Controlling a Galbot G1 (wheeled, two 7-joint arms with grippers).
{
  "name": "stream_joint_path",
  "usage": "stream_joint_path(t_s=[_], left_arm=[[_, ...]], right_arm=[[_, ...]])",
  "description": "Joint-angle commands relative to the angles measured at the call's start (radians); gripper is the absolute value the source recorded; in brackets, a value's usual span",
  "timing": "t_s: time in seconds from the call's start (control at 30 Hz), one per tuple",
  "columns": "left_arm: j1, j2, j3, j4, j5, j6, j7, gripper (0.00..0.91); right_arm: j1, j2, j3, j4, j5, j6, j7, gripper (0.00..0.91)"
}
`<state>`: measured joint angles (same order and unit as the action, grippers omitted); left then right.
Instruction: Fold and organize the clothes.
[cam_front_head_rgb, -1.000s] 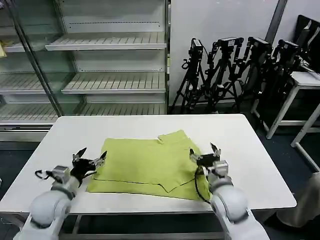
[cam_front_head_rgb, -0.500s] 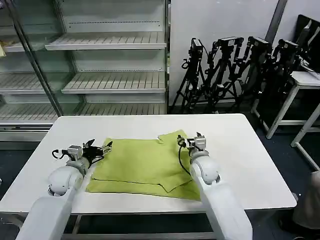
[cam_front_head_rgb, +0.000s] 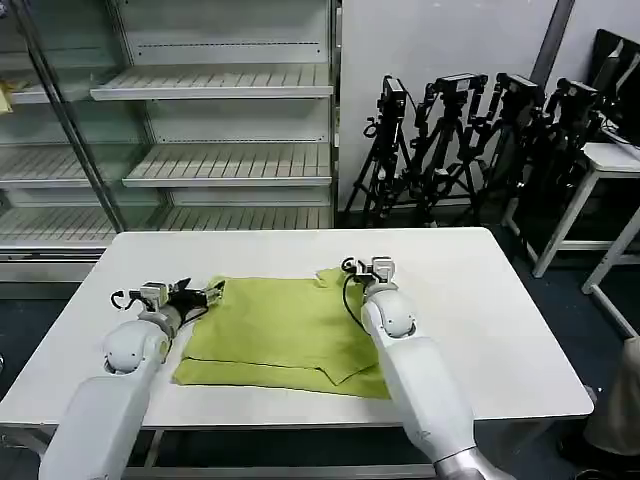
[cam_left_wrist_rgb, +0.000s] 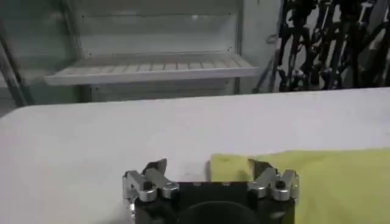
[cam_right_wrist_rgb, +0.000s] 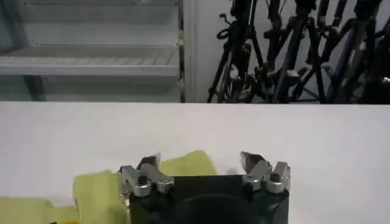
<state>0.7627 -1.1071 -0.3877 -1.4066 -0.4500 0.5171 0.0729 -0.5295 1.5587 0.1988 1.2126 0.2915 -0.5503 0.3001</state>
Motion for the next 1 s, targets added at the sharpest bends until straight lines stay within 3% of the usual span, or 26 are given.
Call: stream_joint_path(t_s=[0.03,0.6,0.8,0.9,1.0], left_arm=[[-0.027,-0.002,0.005,0.043,0.006,-0.011,0.032,0.01],[-0.018,-0.022,0.019,0.041,0.026,-0.016,0.076,0.02],[-0.015,-0.021,0.021,0.022,0.035,-0.024,0.076,0.02],[-0.008,-0.016,0.02,-0.001,0.034,-0.029,0.069,0.02],[0.016,0.002,0.021,-0.057,0.024,-0.048,0.053,0.02]], right_arm=[[0.033,0.021,-0.002,-0.066,0.002,0.004,0.014,0.0],[0.038,-0.001,0.006,-0.056,0.084,-0.027,0.025,0.0],[0.027,-0.03,-0.004,-0.031,0.079,-0.022,-0.003,0.0],[0.016,-0.043,-0.004,0.003,0.07,0.04,-0.046,0.0],[-0.015,-0.058,-0.005,0.071,0.061,0.045,-0.069,0.0]])
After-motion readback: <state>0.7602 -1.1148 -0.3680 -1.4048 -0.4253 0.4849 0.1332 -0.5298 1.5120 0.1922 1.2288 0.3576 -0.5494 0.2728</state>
